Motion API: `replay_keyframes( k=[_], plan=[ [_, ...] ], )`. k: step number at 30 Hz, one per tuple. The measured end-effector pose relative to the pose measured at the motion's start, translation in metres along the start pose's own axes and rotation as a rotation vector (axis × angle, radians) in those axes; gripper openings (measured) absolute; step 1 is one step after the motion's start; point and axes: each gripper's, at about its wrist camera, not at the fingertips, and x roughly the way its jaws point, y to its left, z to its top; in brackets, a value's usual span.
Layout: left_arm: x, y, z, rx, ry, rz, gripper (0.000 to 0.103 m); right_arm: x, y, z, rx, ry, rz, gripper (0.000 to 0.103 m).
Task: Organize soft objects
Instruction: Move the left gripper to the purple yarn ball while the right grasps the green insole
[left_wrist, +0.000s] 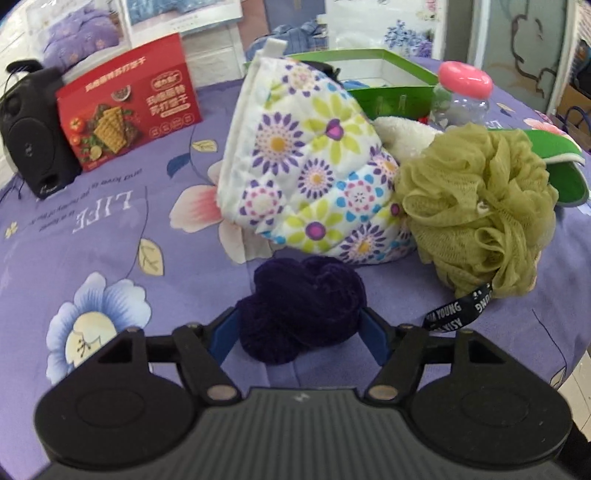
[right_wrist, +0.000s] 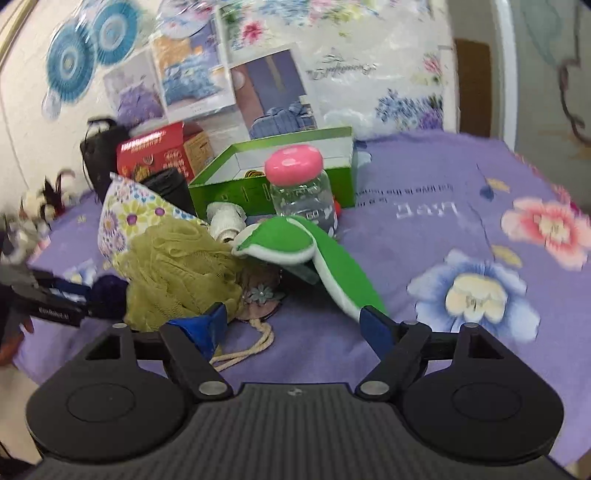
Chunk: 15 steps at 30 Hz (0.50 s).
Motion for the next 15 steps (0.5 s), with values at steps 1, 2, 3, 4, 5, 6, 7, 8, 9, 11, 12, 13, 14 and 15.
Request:
replay_keyframes(
  k=[1,2,3,4,5,6,7,8,9,11,12,13,14,15],
  plan=[
    [-0.001,-0.001,0.000,0.014,-0.007,0.002,0.071,0.004,0.003,0.003,-0.053,0.001,-0.029,0.065],
    [-0.003,-0.001,-0.001,0.026,-0.011,0.001,0.071,0.008,0.005,0.004,-0.092,-0.002,-0.059,0.066],
    [-0.006,0.000,-0.003,0.033,-0.013,-0.002,0.071,0.013,0.004,0.006,-0.121,0.007,-0.079,0.066],
    [-0.010,0.001,-0.006,0.034,-0.018,-0.007,0.071,0.019,0.003,0.008,-0.138,0.026,-0.087,0.066],
    [-0.013,0.003,-0.008,0.034,-0.018,-0.013,0.071,0.026,0.000,0.010,-0.144,0.037,-0.085,0.066],
    [-0.015,0.004,-0.011,0.033,-0.017,-0.019,0.071,0.033,-0.003,0.011,-0.146,0.043,-0.076,0.066],
    [-0.017,0.006,-0.012,0.035,-0.022,-0.022,0.071,0.042,-0.007,0.014,-0.144,0.062,-0.063,0.066],
    [-0.017,0.007,-0.012,0.043,-0.025,-0.023,0.071,0.051,-0.008,0.016,-0.144,0.079,-0.054,0.066],
    [-0.015,0.007,-0.011,0.053,-0.025,-0.016,0.071,0.060,-0.010,0.018,-0.145,0.086,-0.043,0.066],
    [-0.008,0.009,-0.006,0.067,-0.025,-0.031,0.071,0.079,-0.014,0.022,-0.148,0.112,-0.036,0.066],
    [-0.003,0.009,-0.003,0.068,-0.019,-0.055,0.071,0.089,-0.015,0.025,-0.149,0.125,-0.038,0.066],
    [0.000,0.008,0.000,0.074,-0.016,-0.062,0.072,0.097,-0.018,0.026,-0.146,0.131,-0.038,0.066],
    [0.002,0.007,0.003,0.087,-0.028,-0.057,0.073,0.104,-0.021,0.027,-0.140,0.143,-0.040,0.066],
    [0.003,0.006,0.005,0.099,-0.042,-0.056,0.073,0.110,-0.023,0.028,-0.130,0.155,-0.039,0.066]
  ],
)
